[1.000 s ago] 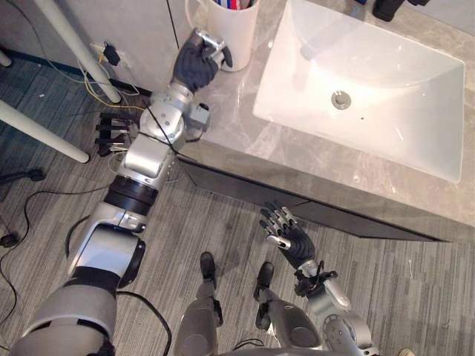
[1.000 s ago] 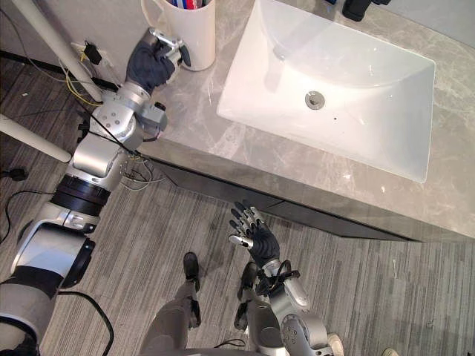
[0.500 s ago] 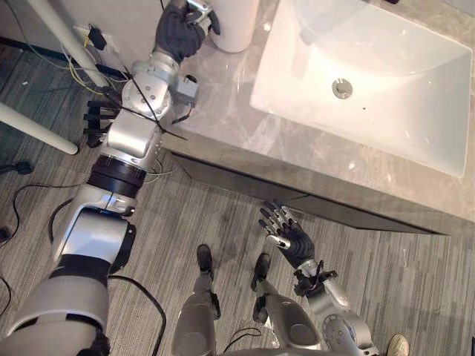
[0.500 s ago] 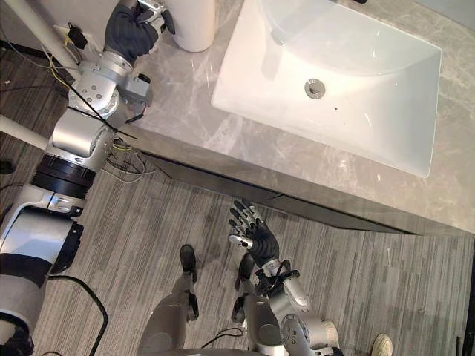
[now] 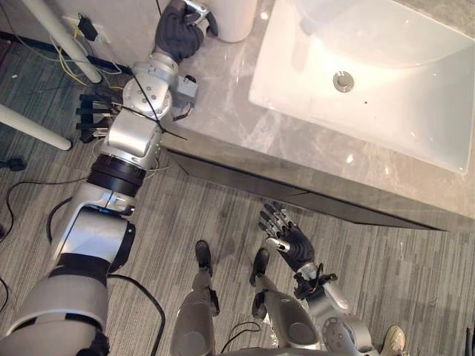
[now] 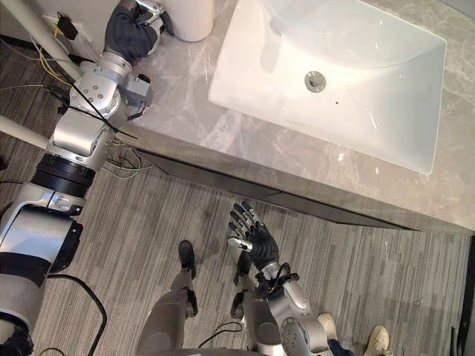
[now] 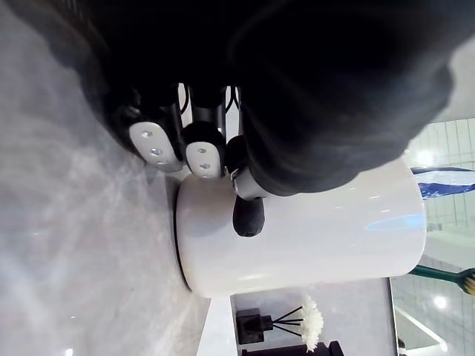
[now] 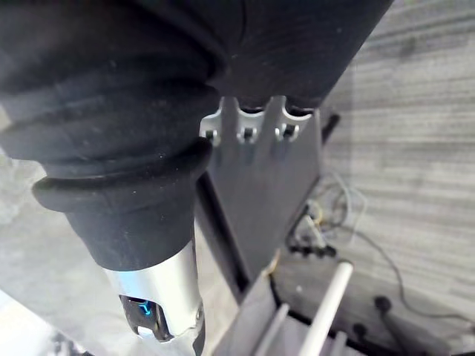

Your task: Organize washtable

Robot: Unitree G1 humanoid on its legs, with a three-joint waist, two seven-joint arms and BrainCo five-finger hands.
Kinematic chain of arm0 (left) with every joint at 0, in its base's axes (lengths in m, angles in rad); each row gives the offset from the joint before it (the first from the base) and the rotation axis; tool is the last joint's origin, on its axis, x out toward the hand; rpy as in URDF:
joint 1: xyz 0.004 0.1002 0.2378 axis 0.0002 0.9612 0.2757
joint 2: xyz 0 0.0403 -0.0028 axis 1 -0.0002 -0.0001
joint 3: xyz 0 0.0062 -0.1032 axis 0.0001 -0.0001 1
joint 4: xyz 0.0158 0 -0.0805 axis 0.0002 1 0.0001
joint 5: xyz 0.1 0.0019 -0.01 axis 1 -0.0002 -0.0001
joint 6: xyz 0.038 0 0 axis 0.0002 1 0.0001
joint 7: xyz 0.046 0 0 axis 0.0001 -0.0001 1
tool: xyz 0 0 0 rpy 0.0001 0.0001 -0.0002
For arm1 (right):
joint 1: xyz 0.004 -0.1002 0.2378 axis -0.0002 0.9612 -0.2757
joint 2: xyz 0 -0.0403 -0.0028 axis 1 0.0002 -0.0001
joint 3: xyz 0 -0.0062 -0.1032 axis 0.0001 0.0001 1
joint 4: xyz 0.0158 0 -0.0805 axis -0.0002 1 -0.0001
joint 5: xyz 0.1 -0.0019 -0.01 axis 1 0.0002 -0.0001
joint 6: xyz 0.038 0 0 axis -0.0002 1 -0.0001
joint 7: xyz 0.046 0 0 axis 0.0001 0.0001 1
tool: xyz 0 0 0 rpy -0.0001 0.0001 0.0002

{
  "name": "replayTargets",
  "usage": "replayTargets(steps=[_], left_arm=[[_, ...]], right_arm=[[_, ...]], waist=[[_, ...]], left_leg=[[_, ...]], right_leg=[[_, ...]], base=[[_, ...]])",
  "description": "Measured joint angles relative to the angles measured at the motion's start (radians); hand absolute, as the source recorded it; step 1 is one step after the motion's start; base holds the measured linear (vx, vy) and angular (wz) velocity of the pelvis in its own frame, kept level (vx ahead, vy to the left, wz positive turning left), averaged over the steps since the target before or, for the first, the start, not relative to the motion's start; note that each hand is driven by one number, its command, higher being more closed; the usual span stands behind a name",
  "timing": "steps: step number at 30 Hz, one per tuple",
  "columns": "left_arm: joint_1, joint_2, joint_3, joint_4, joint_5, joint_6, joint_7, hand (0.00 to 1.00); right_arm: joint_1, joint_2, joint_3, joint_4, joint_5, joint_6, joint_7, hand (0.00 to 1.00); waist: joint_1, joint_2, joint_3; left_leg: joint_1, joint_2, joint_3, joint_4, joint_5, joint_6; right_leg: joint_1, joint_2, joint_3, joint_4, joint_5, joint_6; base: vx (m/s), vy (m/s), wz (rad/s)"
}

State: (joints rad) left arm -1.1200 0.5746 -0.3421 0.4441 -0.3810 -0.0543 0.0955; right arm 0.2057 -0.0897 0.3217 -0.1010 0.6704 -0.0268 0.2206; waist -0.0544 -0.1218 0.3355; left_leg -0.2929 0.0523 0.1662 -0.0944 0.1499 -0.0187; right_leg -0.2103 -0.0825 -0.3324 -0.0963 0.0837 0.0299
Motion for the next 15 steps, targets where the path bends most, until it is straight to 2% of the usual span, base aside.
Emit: replayTargets(steps=[4, 11, 15], left_arm=[[-0.034, -0.018, 0.0, 0.044, 0.0, 0.001, 0.013, 1.0], [-0.15, -0.018, 0.0, 0.131, 0.0, 0.001, 0.041, 1.0], [-0.182, -0.017, 0.0, 0.155, -0.001, 0.001, 0.044, 1.0]], right_arm=[[0.003, 0.0, 0.008, 0.0, 0.0, 0.0, 0.0, 0.0], [0.031, 0.001, 0.011, 0.0, 0.0, -0.002, 0.001, 0.0], [0.032, 0.001, 0.012, 0.0, 0.0, -0.002, 0.001, 0.0]], waist=[[0.0, -0.003, 0.001], [-0.017, -0.034, 0.017], [-0.019, -0.034, 0.017]], left_leg=[[0.0, 0.0, -0.001, 0.0, 0.0, 0.0], [-0.004, -0.002, -0.001, 0.0, 0.0, 0.0], [-0.005, -0.002, -0.001, 0.0, 0.0, 0.0]], right_leg=[[0.0, 0.0, -0.001, 0.0, 0.0, 0.0], [-0.004, -0.001, 0.001, 0.0, 0.001, 0.0], [-0.005, -0.001, 0.001, 0.0, 0.001, 0.0]], base=[[0.01, 0.009, 0.0], [0.02, 0.013, 0.0], [0.0, 0.0, 0.0]])
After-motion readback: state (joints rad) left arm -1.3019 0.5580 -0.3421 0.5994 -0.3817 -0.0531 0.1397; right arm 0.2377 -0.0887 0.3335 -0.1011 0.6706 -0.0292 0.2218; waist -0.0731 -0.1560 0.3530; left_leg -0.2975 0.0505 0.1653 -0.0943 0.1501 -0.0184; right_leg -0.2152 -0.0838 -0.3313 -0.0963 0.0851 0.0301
